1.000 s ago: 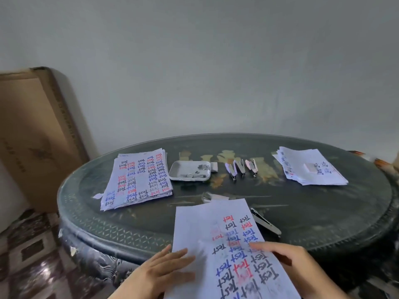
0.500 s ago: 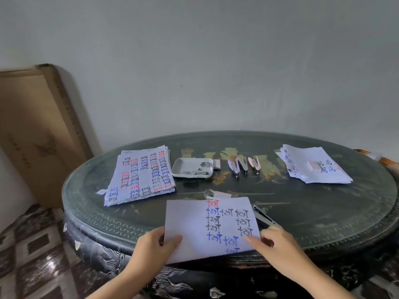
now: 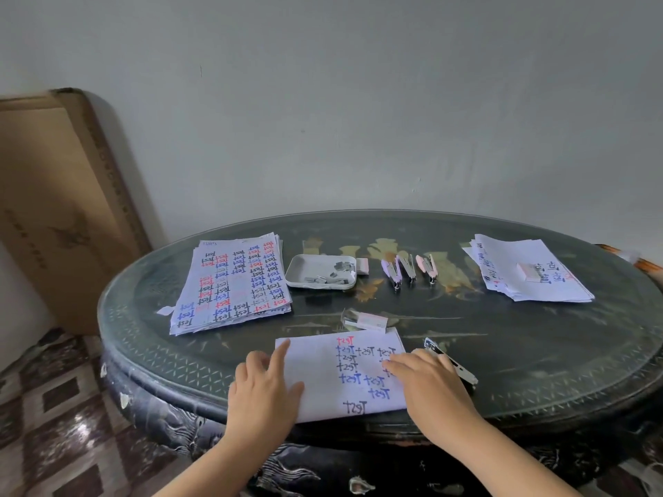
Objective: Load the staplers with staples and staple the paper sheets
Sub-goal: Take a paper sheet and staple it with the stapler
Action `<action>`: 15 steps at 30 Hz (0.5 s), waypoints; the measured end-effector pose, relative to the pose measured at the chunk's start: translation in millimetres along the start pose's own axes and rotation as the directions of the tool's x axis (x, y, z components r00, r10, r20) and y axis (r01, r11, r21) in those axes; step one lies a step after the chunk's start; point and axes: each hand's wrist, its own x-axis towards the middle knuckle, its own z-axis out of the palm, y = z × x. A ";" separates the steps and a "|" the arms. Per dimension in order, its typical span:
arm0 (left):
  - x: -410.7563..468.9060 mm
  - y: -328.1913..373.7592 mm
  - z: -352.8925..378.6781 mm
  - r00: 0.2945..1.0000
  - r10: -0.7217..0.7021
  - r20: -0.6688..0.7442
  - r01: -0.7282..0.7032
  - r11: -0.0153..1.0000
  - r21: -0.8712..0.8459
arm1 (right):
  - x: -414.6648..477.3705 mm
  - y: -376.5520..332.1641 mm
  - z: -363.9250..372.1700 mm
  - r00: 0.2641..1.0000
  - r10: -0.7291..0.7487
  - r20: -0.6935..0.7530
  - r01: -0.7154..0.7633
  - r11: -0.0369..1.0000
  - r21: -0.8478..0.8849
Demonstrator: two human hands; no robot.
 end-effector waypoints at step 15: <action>23.6 -11.9 14.0 0.974 0.199 0.105 -0.216 0.957 0.193 | 21.2 10.6 11.5 0.998 -0.050 0.031 0.052 0.997 -0.062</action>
